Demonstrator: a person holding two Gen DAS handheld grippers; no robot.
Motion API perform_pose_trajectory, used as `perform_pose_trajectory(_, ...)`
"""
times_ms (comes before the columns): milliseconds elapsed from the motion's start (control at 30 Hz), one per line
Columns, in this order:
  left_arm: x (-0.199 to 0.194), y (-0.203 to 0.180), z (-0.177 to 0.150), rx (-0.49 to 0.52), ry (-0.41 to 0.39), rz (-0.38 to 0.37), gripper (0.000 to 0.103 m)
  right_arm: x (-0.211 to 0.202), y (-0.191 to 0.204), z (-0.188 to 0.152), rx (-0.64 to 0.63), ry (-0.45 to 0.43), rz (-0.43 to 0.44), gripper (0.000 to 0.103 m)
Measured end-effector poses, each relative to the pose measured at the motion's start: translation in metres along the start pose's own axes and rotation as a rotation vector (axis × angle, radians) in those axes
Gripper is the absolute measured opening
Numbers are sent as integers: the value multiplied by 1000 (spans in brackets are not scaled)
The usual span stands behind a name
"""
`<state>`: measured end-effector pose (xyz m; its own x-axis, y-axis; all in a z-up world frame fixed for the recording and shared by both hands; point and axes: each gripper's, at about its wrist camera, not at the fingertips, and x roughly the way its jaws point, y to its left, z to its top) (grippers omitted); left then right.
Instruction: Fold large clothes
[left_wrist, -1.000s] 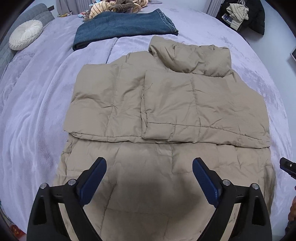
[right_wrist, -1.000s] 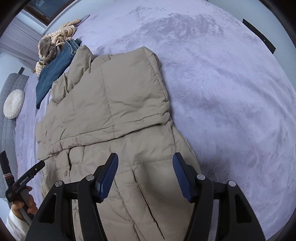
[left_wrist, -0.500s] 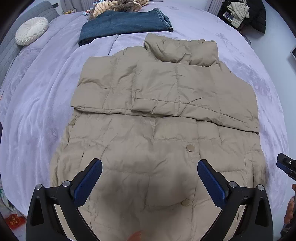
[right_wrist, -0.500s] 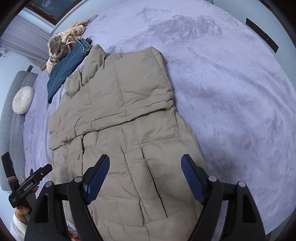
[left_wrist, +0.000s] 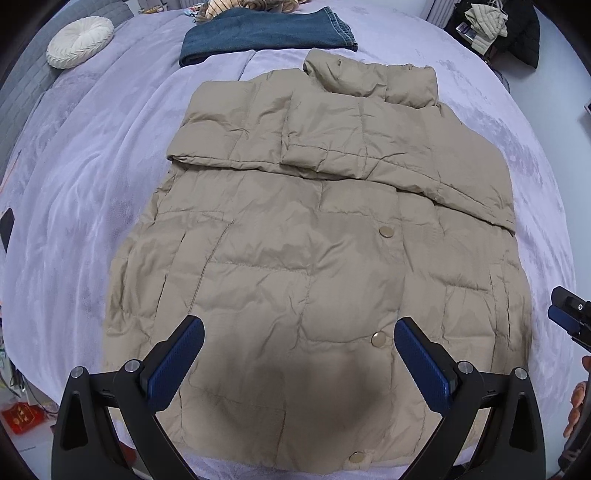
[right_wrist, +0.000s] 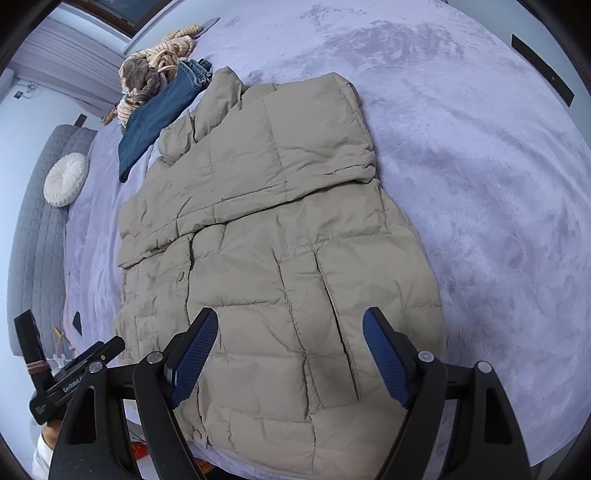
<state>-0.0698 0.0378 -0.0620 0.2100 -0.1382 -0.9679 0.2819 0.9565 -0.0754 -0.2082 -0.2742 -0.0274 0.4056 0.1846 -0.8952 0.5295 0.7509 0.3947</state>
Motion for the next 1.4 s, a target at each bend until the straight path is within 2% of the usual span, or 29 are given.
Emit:
perform_pose_trajectory(267,7,43,-35,5,35,-31,103,16,2,-46,102,43,-16,83)
perform_pose_trajectory(500,11,97,-70,-28,66,-62,103,14,-18,-100,253,23,-13,83)
perform_pose_trajectory(833,13,168,-114,-184,98,-203,103,7,-79,-166,520,-10,-33,83)
perform_pose_trajectory(1000,22,190,-127,-256,122,-255,103,22,-91,-183,574,-13,-68,83)
perform_pose_trajectory(1067,32,195,-129,-288,145,-296,103,30,-94,-184,593,-13,-50,86)
perform_pose_trajectory(1133,45,198,-129,-329,173,-345,103,35,-95,-181,607,-31,2,103)
perform_pose_trajectory(1200,54,197,-127,-350,174,-360,103,40,-92,-176,621,-41,44,103)
perform_pose_trajectory(1300,62,197,-119,-382,134,-377,103,48,-88,-170,647,-42,135,103)
perform_pose_trajectory(1400,72,204,-109,-455,94,-414,101,54,-89,-166,670,-24,160,103)
